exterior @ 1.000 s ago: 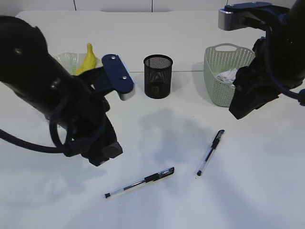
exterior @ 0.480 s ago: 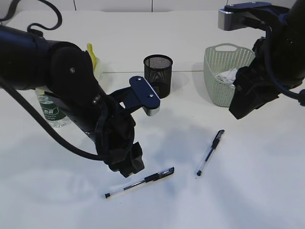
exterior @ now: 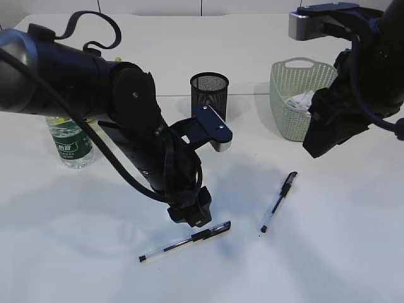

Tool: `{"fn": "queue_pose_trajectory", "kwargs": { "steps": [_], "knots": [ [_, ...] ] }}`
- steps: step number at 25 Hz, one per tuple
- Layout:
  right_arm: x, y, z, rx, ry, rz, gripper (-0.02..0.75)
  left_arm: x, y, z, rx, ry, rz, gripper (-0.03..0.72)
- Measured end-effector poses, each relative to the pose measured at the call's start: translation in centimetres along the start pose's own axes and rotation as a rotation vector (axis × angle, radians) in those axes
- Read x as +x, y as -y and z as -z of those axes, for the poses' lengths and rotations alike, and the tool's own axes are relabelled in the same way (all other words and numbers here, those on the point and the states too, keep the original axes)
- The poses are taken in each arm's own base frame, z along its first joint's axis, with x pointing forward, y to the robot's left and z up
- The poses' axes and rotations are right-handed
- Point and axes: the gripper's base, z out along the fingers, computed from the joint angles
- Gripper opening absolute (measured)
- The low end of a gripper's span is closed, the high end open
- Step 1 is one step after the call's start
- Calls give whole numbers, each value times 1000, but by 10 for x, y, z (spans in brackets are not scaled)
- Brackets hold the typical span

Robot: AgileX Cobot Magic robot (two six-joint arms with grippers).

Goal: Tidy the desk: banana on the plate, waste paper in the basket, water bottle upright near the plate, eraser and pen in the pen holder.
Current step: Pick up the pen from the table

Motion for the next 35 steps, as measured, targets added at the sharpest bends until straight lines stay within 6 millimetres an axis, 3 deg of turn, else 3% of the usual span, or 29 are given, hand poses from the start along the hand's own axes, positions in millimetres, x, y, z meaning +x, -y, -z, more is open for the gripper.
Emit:
{"fn": "queue_pose_trajectory", "kwargs": {
  "steps": [7,17,22,35],
  "knots": [
    [0,0,0,0,0,0,372,5,1,-13,40,-70,-45,494],
    [0,0,0,-2,0,-1,372,16,1,-13,48,-192,-77,495],
    [0,0,0,-2,0,0,372,32,-4,-16,53,-255,-53,495],
    [0,0,0,-3,1,-1,372,34,-13,-18,36,-214,-1,495]
  ]
}}
